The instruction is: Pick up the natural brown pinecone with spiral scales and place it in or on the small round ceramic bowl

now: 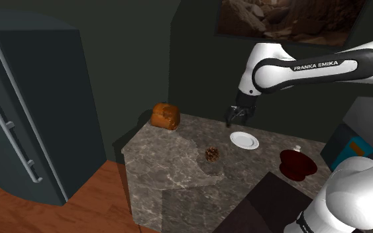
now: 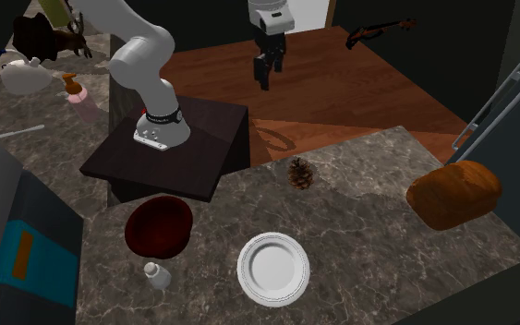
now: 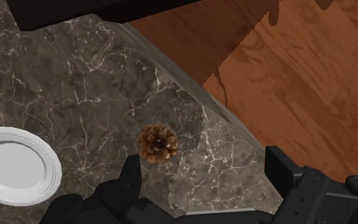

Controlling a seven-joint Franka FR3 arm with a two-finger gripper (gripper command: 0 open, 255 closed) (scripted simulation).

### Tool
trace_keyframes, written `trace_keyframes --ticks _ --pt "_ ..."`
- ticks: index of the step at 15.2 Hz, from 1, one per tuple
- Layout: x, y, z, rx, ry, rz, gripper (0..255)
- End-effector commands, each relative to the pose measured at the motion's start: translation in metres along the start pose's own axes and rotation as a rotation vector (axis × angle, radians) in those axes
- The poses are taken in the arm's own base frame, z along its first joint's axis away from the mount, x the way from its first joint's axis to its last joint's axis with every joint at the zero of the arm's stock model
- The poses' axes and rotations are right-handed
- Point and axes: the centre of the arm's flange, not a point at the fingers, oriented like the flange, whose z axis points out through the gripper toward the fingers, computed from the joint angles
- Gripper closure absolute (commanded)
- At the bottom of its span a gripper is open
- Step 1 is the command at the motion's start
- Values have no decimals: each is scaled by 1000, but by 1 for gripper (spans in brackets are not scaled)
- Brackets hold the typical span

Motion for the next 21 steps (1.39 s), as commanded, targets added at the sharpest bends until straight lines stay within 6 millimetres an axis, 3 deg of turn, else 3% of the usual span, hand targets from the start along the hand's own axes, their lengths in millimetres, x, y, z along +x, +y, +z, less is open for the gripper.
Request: trace_keyframes --ticks 1,18,21 --pt "9 0 25 -17 5 0 0" --pt "91 15 231 -161 26 3 0" --pt "94 18 249 -166 27 3 0"
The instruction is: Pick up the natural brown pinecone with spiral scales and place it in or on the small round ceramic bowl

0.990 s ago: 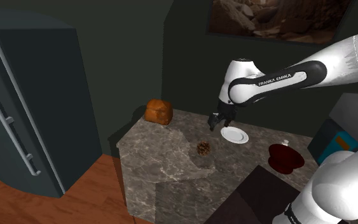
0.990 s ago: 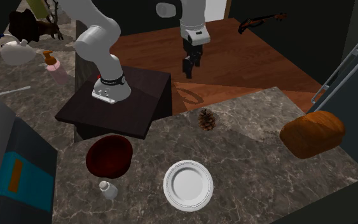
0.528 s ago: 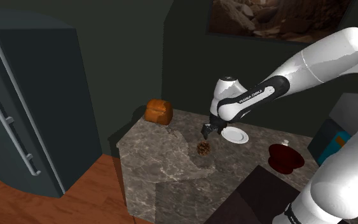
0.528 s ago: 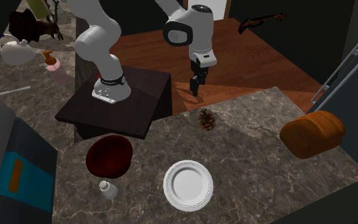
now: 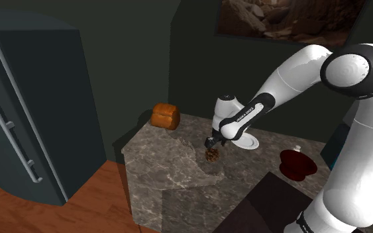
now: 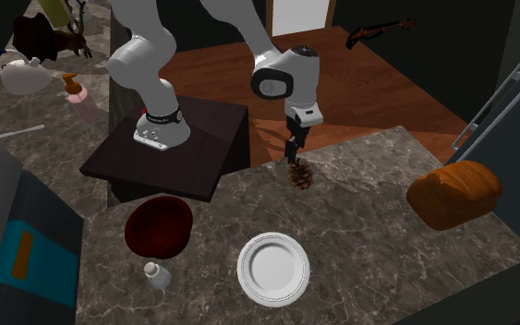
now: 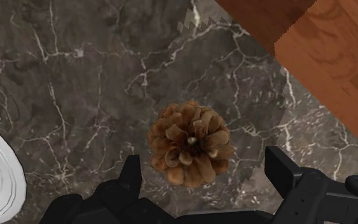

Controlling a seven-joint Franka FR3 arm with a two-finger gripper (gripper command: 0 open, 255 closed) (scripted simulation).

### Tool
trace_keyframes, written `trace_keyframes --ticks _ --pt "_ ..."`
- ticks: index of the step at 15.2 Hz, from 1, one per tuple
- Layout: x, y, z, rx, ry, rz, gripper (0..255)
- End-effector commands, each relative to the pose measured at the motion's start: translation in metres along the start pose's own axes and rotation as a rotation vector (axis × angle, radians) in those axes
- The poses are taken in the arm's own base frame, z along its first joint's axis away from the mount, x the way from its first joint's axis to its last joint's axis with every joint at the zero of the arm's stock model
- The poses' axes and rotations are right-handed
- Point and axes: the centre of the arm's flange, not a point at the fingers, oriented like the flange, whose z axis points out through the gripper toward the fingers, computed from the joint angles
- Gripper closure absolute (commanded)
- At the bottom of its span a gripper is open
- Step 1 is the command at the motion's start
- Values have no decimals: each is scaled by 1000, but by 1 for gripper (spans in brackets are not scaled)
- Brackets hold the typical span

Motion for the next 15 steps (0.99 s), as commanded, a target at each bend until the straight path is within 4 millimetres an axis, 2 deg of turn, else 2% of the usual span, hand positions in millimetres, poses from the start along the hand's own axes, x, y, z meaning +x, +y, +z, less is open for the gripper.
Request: trace_keyframes --ticks 1,6,13,14,15 --pt "1 0 12 -2 1 0 0" --pt "1 0 36 -2 1 0 0" --pt "2 0 36 -2 1 0 0" --pt "2 0 36 -2 1 0 255" --pt "2 0 36 -2 1 0 255"
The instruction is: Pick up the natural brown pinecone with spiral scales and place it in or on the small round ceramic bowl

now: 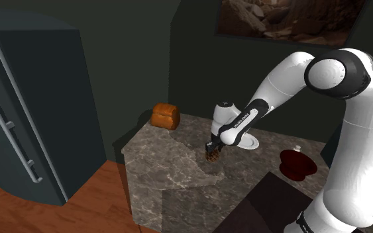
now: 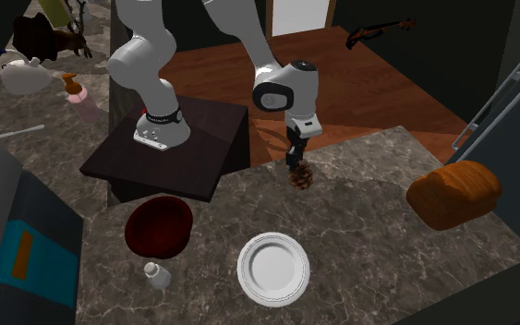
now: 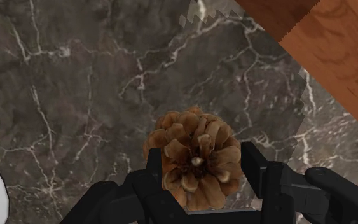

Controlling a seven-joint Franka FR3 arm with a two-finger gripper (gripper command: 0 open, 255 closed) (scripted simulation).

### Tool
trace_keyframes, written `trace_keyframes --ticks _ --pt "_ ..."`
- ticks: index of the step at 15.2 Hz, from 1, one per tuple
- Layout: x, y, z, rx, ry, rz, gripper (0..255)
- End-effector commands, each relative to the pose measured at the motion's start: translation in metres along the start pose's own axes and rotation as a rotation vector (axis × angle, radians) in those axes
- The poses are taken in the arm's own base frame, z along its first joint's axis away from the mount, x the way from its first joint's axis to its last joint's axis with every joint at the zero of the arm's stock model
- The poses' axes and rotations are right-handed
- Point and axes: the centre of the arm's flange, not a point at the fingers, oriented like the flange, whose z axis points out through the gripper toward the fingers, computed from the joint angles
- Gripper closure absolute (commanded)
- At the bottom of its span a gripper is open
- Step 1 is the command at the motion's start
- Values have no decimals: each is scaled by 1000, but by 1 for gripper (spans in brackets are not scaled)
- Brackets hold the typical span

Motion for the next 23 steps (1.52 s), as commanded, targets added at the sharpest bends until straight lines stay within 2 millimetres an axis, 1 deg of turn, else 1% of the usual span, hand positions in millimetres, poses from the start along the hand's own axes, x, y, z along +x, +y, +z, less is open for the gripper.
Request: trace_keyframes --ticks 1,8,23 --pt "0 0 0 0 0 0 255" --pt "0 0 0 0 0 0 255" --pt "8 9 -78 0 0 0 255"
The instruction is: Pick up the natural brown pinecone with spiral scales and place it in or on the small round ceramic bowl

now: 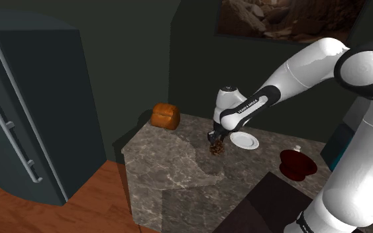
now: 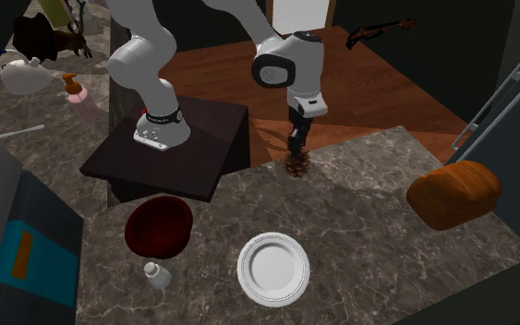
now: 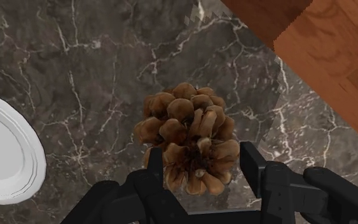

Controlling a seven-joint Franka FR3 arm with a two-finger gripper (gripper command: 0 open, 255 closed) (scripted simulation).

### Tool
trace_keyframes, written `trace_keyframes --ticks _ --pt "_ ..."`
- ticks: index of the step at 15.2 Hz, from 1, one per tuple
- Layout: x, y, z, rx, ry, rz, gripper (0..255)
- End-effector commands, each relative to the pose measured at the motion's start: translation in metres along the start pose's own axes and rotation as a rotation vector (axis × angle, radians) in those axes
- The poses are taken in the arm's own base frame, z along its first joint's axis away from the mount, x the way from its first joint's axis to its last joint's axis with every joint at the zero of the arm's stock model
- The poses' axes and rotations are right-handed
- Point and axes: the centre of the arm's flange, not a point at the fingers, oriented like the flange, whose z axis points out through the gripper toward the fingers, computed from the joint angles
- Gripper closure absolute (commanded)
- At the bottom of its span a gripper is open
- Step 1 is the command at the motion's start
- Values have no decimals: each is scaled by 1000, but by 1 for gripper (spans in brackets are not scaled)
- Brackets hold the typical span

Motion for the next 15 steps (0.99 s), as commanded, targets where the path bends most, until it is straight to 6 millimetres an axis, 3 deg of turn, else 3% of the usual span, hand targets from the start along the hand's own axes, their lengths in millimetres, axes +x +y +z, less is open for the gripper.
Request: trace_keyframes --ticks 1,15 --pt "1 1 -10 0 0 0 255" --pt "8 10 -83 0 0 0 255"
